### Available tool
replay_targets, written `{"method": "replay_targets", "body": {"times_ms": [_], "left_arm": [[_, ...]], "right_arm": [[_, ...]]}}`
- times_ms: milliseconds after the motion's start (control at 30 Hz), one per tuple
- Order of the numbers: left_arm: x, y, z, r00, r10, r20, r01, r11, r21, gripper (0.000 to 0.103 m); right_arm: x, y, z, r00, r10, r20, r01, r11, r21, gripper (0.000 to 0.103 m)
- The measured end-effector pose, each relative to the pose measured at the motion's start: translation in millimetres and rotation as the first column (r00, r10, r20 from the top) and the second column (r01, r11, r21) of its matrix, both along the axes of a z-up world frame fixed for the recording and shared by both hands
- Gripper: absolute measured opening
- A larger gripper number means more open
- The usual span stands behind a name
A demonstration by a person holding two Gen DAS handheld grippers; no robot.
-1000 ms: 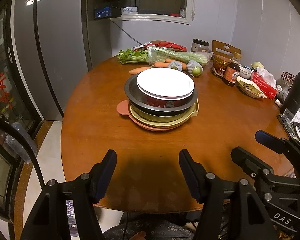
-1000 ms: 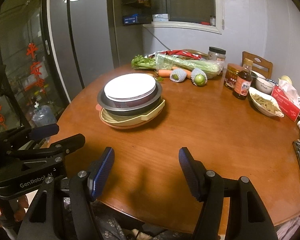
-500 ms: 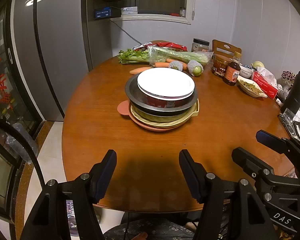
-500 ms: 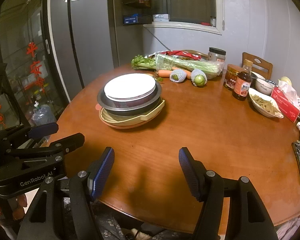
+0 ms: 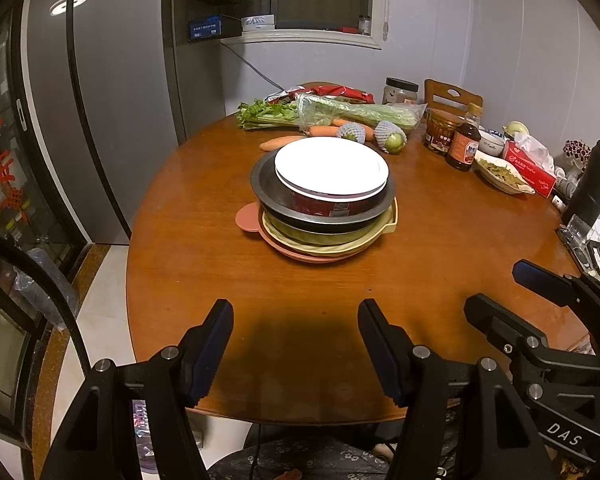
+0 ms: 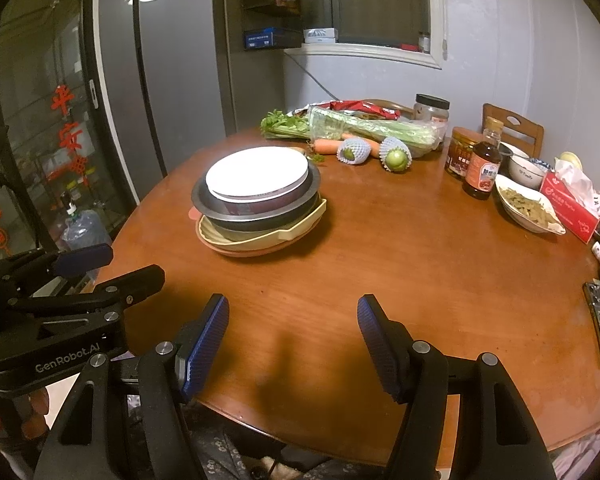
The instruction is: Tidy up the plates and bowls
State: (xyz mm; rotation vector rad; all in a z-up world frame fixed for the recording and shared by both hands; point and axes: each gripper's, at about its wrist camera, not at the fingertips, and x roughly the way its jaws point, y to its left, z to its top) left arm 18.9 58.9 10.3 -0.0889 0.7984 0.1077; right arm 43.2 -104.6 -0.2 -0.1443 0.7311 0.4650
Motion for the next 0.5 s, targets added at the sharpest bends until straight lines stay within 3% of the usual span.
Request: {"method": "replay_targets", "body": {"times_ms": [500], "left_arm": [[13.0,13.1,-4.7,1.000,0.010,0.010,-0.010,1.000,-0.021,0.066]], "right_arm": [[8.1,-10.7,-5.9,1.000,-0.019,-0.018,0.020,1.000,0.013,0.069]]}}
